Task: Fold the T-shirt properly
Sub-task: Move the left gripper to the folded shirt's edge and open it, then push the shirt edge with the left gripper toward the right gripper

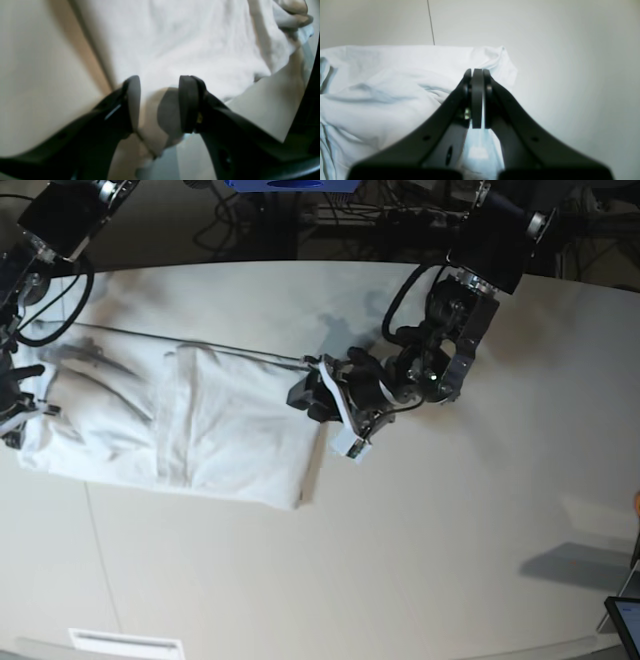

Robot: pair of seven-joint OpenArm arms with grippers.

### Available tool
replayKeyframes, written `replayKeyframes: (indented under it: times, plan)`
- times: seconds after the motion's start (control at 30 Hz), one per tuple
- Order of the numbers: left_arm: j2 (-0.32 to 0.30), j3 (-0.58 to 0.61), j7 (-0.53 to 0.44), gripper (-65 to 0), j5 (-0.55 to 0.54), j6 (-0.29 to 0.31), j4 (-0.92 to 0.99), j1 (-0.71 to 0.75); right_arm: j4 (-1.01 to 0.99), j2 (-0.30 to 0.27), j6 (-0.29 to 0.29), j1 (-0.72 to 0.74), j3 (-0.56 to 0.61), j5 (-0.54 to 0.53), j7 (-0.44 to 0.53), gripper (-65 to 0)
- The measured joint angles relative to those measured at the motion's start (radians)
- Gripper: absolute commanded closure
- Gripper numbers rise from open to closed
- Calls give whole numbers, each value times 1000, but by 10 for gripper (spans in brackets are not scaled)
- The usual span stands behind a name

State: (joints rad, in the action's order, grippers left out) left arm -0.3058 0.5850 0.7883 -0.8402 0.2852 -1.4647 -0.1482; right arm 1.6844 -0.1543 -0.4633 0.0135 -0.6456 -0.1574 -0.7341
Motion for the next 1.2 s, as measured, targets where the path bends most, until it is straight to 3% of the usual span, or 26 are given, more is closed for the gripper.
replayKeyframes:
  times: [0.17, 0.33, 0.47, 0.57, 0.67, 0.77, 0.87, 1.03, 1.2]
  plan:
    - [-11, -89, 3, -255, -1, 2, -9, 53, -4, 0, 0, -1, -3, 0, 0, -23]
    - [-19, -144, 1, -255, 8, -8, -32, 83, -71, 7, -1, 0, -35, -16, 0, -112]
    - [-14, -205, 37, -264, 13, -14, -202, 138, -133, -3, -9, -1, -118, -161, -4, -158]
    - [-5, -247, 18, -270, -2, -16, -348, 106, -156, -9, -28, -3, -130, -173, -4, -163]
    - [4, -275, 6, -348, -58, -8, -421, 91, -162, -16, -61, -3, -122, -177, -29, -161]
    - [11, -352, 26, -448, -69, -2, -367, 117, -163, -16, -73, -4, -127, -177, -50, -161]
    - [-16, -380, 33, -504, -47, -26, -291, 118, -164, -19, -76, -8, -129, -177, -49, -161]
    - [3, -371, 23, -534, -79, -12, -223, 106, -165, -24, -79, -8, -124, -177, -49, -161]
    - [69, -379, 31, -532, -69, -21, -60, 105, -166, -19, -79, -7, -123, -178, -50, -160]
